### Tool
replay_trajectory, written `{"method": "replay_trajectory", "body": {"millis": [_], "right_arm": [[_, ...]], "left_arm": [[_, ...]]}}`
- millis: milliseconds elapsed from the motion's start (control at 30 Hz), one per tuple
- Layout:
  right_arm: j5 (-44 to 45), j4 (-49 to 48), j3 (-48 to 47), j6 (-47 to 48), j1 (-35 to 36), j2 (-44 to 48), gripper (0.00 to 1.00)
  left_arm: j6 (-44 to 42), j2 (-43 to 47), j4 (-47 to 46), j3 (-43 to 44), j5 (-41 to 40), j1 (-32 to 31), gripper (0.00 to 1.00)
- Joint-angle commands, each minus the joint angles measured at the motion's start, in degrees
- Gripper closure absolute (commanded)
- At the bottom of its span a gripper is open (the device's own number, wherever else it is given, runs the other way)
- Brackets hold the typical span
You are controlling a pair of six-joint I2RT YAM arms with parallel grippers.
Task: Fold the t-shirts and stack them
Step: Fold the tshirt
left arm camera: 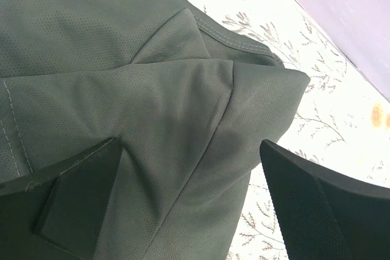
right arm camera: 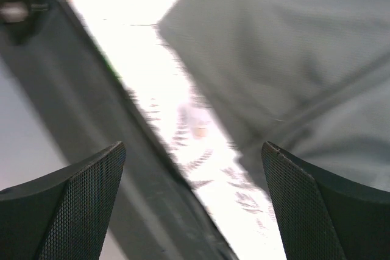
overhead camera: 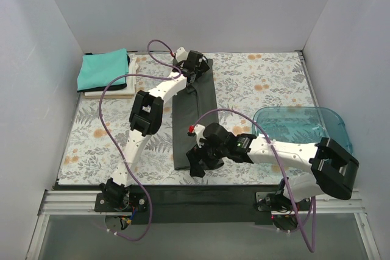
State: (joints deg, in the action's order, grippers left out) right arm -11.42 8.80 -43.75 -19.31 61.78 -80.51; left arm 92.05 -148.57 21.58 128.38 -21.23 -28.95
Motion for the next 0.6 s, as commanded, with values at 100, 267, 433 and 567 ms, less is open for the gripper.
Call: {"method": "replay_trajectory", "body": {"millis": [100, 267, 433, 567], "right_arm": [[-7.39, -5.11, -1.61, 0.06, 2.56, 6.59, 0.02], [3.83, -2.92, 0.50, -1.60, 2.73, 12.56, 0.02], [18.25, 2.45, 1.29, -2.49, 2.73, 18.71, 0.02], [24.41, 4.38, 3.14, -3.98, 2.56, 20.65, 0.02]], "left_arm": [[-0.90, 2.58, 8.83, -1.20, -1.90, 1.09, 0.02], [-3.45, 7.58, 6.28, -1.02, 3.21, 1.00, 0.02], [-9.42, 13.12, 5.57, -0.84, 7.70, -0.31, 0.02], [-12.77, 20.59, 4.35, -5.23, 7.52, -1.46, 0.02]]}}
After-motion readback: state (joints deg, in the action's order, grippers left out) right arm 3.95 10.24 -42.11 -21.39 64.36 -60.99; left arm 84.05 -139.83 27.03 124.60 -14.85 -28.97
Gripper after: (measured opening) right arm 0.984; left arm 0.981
